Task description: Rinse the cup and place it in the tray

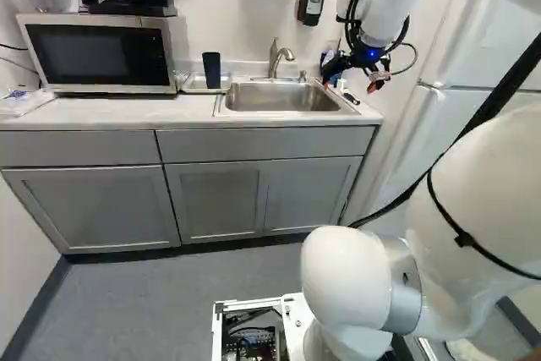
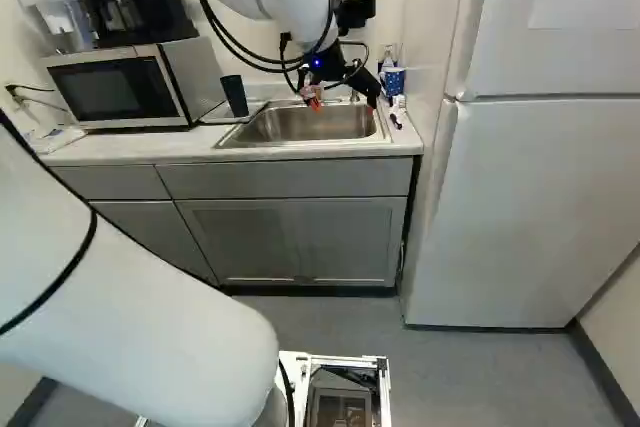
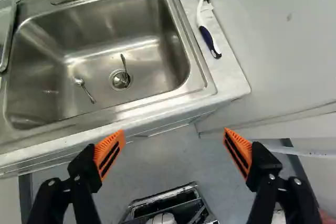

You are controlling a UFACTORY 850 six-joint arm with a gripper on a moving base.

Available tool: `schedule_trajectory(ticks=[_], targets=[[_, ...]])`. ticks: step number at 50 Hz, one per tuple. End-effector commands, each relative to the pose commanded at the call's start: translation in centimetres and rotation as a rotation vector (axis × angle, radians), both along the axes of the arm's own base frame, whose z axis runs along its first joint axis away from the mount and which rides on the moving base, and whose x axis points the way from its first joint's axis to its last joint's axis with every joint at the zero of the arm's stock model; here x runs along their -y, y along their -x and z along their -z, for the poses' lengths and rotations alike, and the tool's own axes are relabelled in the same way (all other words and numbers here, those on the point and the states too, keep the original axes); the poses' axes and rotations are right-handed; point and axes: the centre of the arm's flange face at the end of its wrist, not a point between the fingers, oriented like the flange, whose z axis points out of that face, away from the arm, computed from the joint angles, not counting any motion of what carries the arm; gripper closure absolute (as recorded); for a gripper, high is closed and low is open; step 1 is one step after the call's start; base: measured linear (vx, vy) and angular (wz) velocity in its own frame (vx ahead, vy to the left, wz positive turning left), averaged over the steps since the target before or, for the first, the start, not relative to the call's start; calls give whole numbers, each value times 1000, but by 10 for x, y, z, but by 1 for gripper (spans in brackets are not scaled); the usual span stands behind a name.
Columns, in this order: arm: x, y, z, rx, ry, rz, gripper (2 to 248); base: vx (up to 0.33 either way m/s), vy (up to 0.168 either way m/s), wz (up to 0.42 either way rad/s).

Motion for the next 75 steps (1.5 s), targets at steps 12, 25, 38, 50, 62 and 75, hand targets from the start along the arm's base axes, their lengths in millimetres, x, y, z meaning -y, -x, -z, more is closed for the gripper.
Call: schedule_trajectory(ticks=[12,25,38,50,62,75], targets=[[0,0,0,1,0,0,3,0,0,0],[-2,-1,5,8,2,-4,3,0,0,0],[-5,-1,14,23,7,-10,3,0,0,0],[-10,-2,26,43,13,-19,3,0,0,0],[-16,-3,42,70,20,-31,3,0,0,0],[-25,-2,64,107,29,-47,3,0,0,0]])
